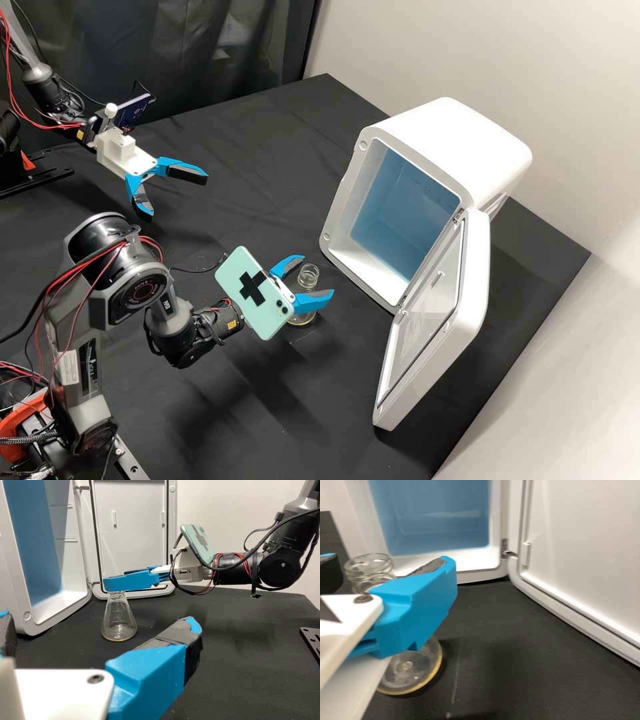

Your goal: Take the flask out of the incubator

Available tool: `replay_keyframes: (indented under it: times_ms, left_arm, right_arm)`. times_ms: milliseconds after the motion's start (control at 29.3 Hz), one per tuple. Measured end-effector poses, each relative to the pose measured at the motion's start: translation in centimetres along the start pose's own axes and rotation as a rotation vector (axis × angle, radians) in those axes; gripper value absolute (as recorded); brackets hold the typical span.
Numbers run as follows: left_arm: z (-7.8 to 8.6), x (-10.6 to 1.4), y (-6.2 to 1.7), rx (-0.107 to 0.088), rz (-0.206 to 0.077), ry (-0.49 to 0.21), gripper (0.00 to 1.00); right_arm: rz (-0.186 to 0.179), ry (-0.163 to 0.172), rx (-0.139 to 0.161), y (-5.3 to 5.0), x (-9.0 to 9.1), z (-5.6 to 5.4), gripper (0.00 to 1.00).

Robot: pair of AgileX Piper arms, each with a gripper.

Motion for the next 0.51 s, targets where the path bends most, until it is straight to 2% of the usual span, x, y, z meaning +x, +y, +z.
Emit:
replay_keyframes:
  times_ms: [137, 239, 376, 444, 513]
  left_arm:
    - [0.0, 0.0, -0.03, -0.001, -0.001, 0.000, 1.00]
    - [0.0, -0.1, -0.12, 0.003, -0.004, 0.001, 1.00]
    - [-0.2, -0.2, -0.07, 0.006, -0.001, 0.010, 1.00]
    - [-0.2, -0.2, -0.08, 0.006, -0.002, 0.010, 1.00]
    - [-0.1, -0.2, 0.07, 0.006, 0.006, 0.010, 1.00]
  right_arm:
    - [0.037, -0.022, -0.002, 0.1, -0.4, -0.3, 1.00]
    - [0.040, -0.013, -0.002, 0.1, -0.6, -0.5, 1.00]
    - [0.027, 0.012, 0.068, 0.4, -1.1, -0.5, 1.00]
    - [0.030, 0.014, 0.089, 0.6, -1.2, -0.5, 1.00]
    - [0.034, 0.011, 0.092, 0.6, -1.2, -0.4, 1.00]
